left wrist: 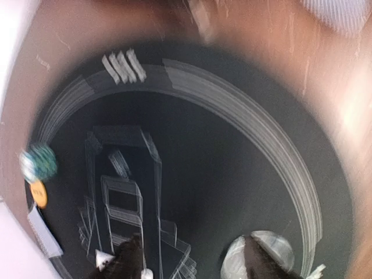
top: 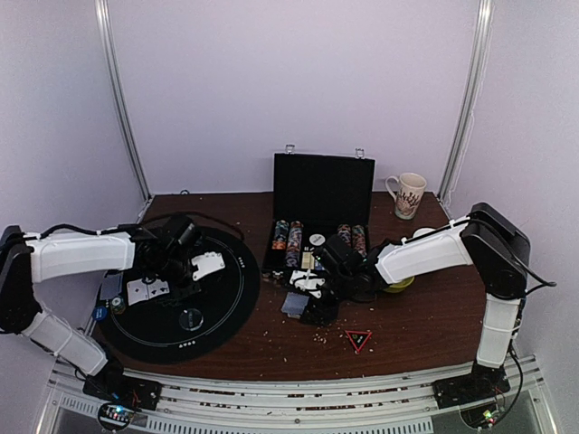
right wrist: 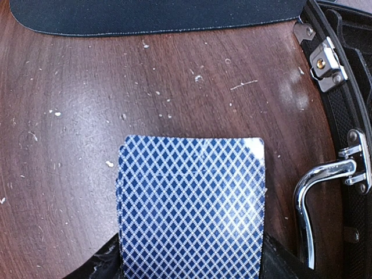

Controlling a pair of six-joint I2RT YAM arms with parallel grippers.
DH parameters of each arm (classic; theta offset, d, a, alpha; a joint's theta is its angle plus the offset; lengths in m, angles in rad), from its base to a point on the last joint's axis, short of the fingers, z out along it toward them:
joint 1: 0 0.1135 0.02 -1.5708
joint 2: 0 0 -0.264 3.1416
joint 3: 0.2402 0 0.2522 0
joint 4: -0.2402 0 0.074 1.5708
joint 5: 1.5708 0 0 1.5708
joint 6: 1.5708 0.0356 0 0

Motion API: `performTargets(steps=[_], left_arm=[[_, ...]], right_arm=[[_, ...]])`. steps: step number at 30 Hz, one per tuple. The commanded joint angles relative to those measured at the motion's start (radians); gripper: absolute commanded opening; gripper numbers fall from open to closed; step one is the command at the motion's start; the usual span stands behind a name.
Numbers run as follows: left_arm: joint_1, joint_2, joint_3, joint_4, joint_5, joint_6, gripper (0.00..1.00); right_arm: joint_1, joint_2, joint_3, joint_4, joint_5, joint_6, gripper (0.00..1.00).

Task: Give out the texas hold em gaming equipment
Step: Flop the poker card into the community card area, then pick up the poker card from the face-down deck piles.

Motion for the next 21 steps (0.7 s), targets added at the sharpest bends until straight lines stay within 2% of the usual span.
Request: performTargets(steps=[1, 2, 3, 5, 6, 11, 13, 16, 21], left_arm=[[0.000, -0.115, 0.042, 0.301, 0.404, -0.307, 0.74], [0.001, -0.128, 0.018, 0.404, 0.474, -0.408, 0.83], [0.003, -0.130, -0.009, 0.491, 0.553, -0.510, 0.88], [0.009, -0.097, -0.045, 0.661, 0.688, -0.691, 0.95], [0.012, -0.068, -0.057, 0.720, 0.722, -0.780, 0.95], [0.016, 0.138, -0.137, 1.046, 0.820, -1.212, 0.75], [-0.015, 0.203, -0.112, 1.047, 0.819, -1.232, 0.70], [-0.058, 0.279, -0.023, 0.939, 0.765, -1.177, 0.68], [-0.071, 0.400, 0.020, 0.923, 0.774, -1.215, 0.52]], right_arm=[[-0.008, 0.029, -0.034, -0.108, 0.058, -0.013, 0.73], [-0.009, 0.030, -0.033, -0.106, 0.058, -0.011, 0.73], [-0.008, 0.032, -0.033, -0.104, 0.059, -0.008, 0.73], [-0.007, 0.033, -0.032, -0.098, 0.058, -0.003, 0.73], [-0.006, 0.032, -0.033, -0.096, 0.057, -0.001, 0.73], [-0.007, 0.025, -0.049, -0.079, 0.056, -0.003, 0.73], [-0.007, 0.025, -0.050, -0.074, 0.056, 0.001, 0.73], [-0.007, 0.023, -0.058, -0.062, 0.049, 0.012, 0.73], [-0.008, 0.023, -0.062, -0.052, 0.049, 0.018, 0.73]])
